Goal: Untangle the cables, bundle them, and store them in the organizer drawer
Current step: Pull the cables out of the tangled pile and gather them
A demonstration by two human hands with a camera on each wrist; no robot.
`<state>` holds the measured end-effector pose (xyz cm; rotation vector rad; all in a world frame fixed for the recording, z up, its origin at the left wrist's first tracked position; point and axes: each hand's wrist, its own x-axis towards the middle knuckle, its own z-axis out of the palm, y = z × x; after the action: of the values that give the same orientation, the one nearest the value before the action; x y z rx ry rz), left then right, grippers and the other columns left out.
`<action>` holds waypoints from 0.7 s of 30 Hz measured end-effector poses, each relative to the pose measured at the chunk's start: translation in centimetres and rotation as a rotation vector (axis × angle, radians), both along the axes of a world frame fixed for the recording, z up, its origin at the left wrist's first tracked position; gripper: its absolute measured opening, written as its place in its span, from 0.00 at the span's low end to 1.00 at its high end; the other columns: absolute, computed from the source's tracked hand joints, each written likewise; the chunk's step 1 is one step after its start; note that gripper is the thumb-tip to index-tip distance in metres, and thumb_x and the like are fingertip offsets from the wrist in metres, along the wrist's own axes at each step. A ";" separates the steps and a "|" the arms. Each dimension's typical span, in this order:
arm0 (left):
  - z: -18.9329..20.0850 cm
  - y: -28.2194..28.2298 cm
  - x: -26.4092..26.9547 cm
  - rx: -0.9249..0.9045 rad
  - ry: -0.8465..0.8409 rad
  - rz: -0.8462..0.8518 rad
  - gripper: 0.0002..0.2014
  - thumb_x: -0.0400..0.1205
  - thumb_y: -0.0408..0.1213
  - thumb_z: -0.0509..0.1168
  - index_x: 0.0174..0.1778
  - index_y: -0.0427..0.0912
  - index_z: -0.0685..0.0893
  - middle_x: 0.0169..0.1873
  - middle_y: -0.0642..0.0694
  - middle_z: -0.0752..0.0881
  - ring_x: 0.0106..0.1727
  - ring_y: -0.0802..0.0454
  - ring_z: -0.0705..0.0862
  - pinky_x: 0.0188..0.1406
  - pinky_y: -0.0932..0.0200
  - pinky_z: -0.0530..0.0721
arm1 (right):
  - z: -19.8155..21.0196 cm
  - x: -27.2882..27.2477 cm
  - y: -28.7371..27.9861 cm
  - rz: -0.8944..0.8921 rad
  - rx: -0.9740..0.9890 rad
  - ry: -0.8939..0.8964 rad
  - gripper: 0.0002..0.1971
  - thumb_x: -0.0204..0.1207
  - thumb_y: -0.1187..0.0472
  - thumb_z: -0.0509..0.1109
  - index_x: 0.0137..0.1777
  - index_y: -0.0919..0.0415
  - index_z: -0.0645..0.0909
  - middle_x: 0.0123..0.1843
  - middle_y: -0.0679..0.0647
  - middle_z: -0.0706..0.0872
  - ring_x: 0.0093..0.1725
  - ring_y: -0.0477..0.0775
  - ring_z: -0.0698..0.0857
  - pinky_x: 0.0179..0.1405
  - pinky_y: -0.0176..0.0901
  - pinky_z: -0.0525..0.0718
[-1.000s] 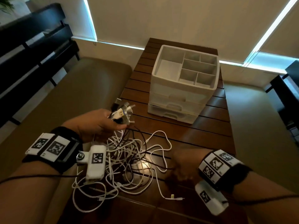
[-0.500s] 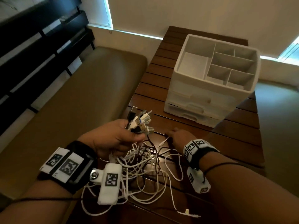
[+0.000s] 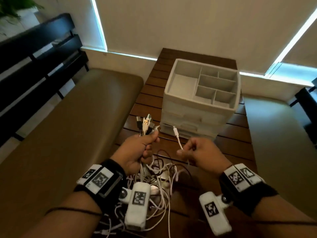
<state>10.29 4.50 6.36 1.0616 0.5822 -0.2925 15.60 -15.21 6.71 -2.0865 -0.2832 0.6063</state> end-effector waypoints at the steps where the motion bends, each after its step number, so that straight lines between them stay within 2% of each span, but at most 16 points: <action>1: 0.1 -0.8 0.0 -0.033 -0.017 0.004 0.12 0.77 0.45 0.70 0.39 0.39 0.78 0.16 0.53 0.67 0.12 0.61 0.62 0.11 0.70 0.55 | 1.0 -1.0 0.0 -0.023 0.064 0.002 0.11 0.70 0.58 0.79 0.34 0.58 0.79 0.22 0.47 0.84 0.20 0.39 0.77 0.23 0.32 0.75; 4: 0.9 -3.2 -0.4 -0.133 -0.084 -0.036 0.12 0.74 0.44 0.73 0.39 0.41 0.78 0.16 0.52 0.69 0.13 0.60 0.63 0.11 0.68 0.57 | 2.7 -3.6 0.1 -0.080 0.194 -0.033 0.12 0.67 0.60 0.82 0.33 0.58 0.79 0.22 0.50 0.84 0.20 0.42 0.78 0.22 0.36 0.76; 6: 1.2 -4.4 -0.8 -0.198 -0.138 -0.080 0.17 0.70 0.46 0.78 0.39 0.39 0.80 0.18 0.50 0.73 0.15 0.59 0.65 0.13 0.67 0.61 | 3.3 -4.8 0.3 -0.116 0.250 -0.042 0.13 0.65 0.61 0.83 0.34 0.61 0.80 0.24 0.52 0.85 0.20 0.43 0.80 0.23 0.36 0.76; 8: 1.8 -5.3 -1.2 -0.262 -0.181 -0.121 0.23 0.66 0.50 0.81 0.42 0.37 0.82 0.23 0.45 0.79 0.19 0.55 0.73 0.17 0.65 0.69 | 3.7 -5.5 0.5 -0.146 0.276 -0.058 0.13 0.63 0.63 0.84 0.34 0.63 0.79 0.24 0.54 0.86 0.19 0.43 0.80 0.21 0.35 0.76; 10: 2.1 -5.9 -1.7 -0.297 -0.194 -0.133 0.23 0.66 0.55 0.78 0.39 0.37 0.85 0.29 0.41 0.83 0.25 0.49 0.81 0.24 0.59 0.80 | 4.0 -5.7 0.5 -0.171 0.278 -0.074 0.13 0.63 0.63 0.84 0.33 0.63 0.80 0.24 0.55 0.86 0.18 0.45 0.80 0.21 0.36 0.76; 11: 2.3 -6.1 -1.9 -0.296 -0.200 -0.134 0.24 0.64 0.57 0.79 0.37 0.38 0.85 0.30 0.40 0.83 0.27 0.47 0.82 0.27 0.57 0.81 | 4.2 -5.8 0.5 -0.183 0.287 -0.068 0.12 0.63 0.64 0.84 0.33 0.64 0.81 0.24 0.56 0.86 0.18 0.46 0.79 0.20 0.35 0.75; 13: 2.4 -6.4 -2.3 -0.235 -0.228 -0.132 0.22 0.64 0.52 0.80 0.39 0.38 0.84 0.29 0.40 0.83 0.27 0.48 0.82 0.25 0.58 0.82 | 4.4 -6.0 0.4 -0.178 0.284 -0.064 0.12 0.63 0.66 0.83 0.33 0.66 0.80 0.23 0.56 0.85 0.18 0.45 0.79 0.20 0.35 0.76; 15: 2.5 -6.6 -2.7 -0.189 -0.240 -0.105 0.14 0.71 0.43 0.75 0.42 0.36 0.82 0.27 0.43 0.84 0.22 0.52 0.82 0.18 0.63 0.79 | 4.5 -6.3 0.4 -0.150 0.249 -0.097 0.13 0.62 0.65 0.83 0.33 0.66 0.80 0.23 0.53 0.84 0.19 0.44 0.80 0.21 0.35 0.76; 17: 2.7 -6.8 -2.9 -0.150 -0.226 -0.072 0.13 0.76 0.43 0.71 0.42 0.35 0.82 0.26 0.43 0.84 0.19 0.55 0.80 0.14 0.66 0.73 | 4.5 -6.4 0.3 -0.137 0.211 -0.126 0.13 0.62 0.62 0.84 0.32 0.62 0.80 0.24 0.52 0.84 0.20 0.42 0.79 0.23 0.35 0.76; 19: 2.6 -6.7 -2.8 -0.109 -0.216 -0.028 0.15 0.76 0.47 0.71 0.43 0.35 0.84 0.30 0.41 0.85 0.24 0.52 0.82 0.20 0.63 0.74 | 4.2 -6.4 0.1 -0.102 0.150 -0.166 0.13 0.62 0.59 0.85 0.35 0.59 0.81 0.28 0.52 0.87 0.23 0.40 0.80 0.25 0.34 0.76; 21: 2.8 -6.4 -2.5 -0.099 -0.182 0.039 0.16 0.71 0.49 0.76 0.35 0.39 0.83 0.28 0.43 0.80 0.25 0.50 0.78 0.27 0.56 0.73 | 3.7 -6.6 -0.1 -0.048 0.104 -0.212 0.13 0.64 0.54 0.83 0.37 0.58 0.82 0.33 0.51 0.88 0.28 0.40 0.83 0.28 0.36 0.78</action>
<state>7.74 -1.91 9.12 0.9683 0.4199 -0.1862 9.02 -15.32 10.39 -2.0523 -0.3765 0.3347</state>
